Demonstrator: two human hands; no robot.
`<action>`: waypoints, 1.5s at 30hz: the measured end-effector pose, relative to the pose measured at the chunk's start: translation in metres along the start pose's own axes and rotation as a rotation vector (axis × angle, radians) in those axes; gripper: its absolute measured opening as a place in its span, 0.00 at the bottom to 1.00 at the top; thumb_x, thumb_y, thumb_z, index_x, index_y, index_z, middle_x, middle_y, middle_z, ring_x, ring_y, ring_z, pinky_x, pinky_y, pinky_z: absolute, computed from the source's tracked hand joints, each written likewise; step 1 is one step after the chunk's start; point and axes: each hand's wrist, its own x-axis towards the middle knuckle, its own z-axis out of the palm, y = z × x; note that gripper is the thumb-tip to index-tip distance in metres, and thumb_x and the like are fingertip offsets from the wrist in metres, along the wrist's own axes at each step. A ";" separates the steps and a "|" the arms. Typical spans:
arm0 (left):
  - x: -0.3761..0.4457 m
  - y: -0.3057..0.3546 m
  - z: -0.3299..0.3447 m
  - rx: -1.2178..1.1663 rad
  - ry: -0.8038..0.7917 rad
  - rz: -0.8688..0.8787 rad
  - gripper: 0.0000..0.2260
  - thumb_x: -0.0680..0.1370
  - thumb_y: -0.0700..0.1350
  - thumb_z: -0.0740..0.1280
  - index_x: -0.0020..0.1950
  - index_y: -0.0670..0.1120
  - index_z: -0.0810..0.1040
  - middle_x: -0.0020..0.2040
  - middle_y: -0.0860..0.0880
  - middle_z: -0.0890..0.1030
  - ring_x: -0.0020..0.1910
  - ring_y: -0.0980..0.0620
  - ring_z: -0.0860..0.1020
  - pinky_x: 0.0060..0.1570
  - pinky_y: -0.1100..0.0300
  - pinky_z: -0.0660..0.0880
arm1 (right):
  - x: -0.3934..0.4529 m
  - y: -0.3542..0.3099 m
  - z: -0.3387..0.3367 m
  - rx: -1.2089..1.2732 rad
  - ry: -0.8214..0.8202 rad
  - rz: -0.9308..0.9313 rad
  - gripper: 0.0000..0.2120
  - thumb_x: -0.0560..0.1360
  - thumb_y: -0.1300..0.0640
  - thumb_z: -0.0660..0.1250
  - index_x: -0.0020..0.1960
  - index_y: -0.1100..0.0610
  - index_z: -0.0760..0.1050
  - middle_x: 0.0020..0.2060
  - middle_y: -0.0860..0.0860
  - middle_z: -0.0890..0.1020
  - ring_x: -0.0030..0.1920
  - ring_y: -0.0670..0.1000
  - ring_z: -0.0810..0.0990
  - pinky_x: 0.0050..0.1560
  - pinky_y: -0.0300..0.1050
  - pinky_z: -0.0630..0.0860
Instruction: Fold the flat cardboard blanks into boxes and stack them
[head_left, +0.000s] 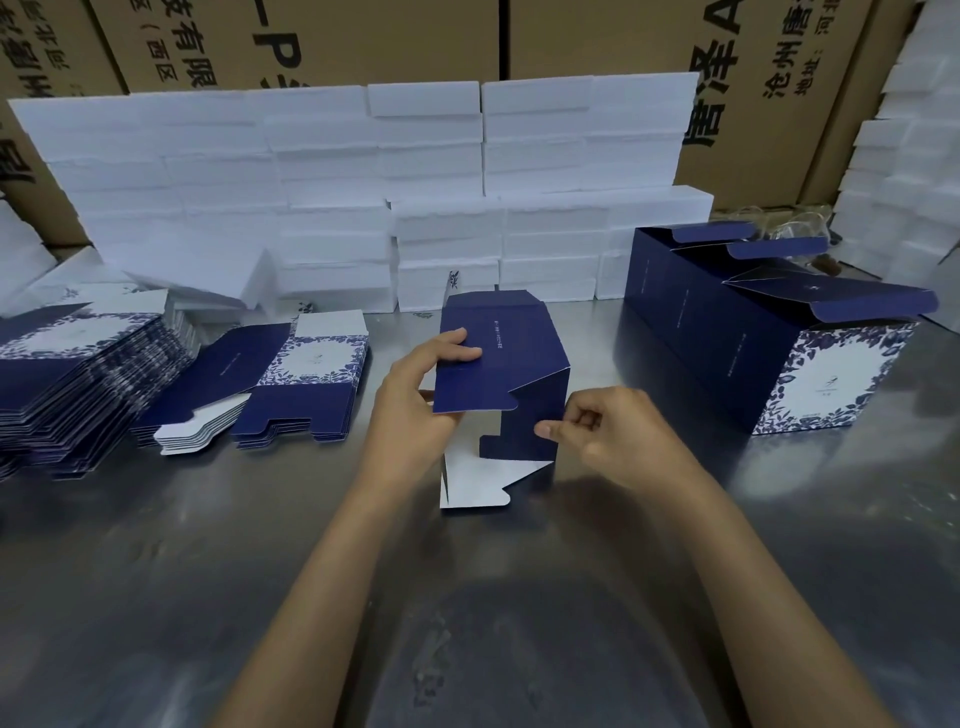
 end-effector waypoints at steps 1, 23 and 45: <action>0.000 0.000 0.000 0.005 -0.006 -0.002 0.17 0.73 0.29 0.72 0.60 0.42 0.80 0.68 0.50 0.77 0.65 0.60 0.75 0.58 0.48 0.77 | 0.000 -0.001 -0.001 0.022 0.032 0.004 0.21 0.70 0.41 0.78 0.33 0.56 0.76 0.27 0.46 0.72 0.30 0.45 0.68 0.33 0.39 0.67; -0.001 0.002 0.006 0.040 -0.211 -0.045 0.24 0.74 0.42 0.76 0.67 0.57 0.75 0.76 0.63 0.63 0.69 0.70 0.65 0.51 0.81 0.66 | -0.004 -0.017 0.011 0.498 0.250 -0.093 0.19 0.74 0.55 0.77 0.63 0.49 0.79 0.69 0.41 0.71 0.67 0.41 0.73 0.56 0.38 0.80; -0.005 -0.001 0.026 -0.179 0.055 -0.080 0.07 0.75 0.42 0.74 0.51 0.52 0.86 0.64 0.59 0.76 0.66 0.65 0.72 0.65 0.45 0.74 | -0.008 -0.033 0.019 0.623 0.229 -0.094 0.11 0.74 0.58 0.76 0.50 0.43 0.84 0.71 0.41 0.71 0.74 0.48 0.68 0.71 0.54 0.72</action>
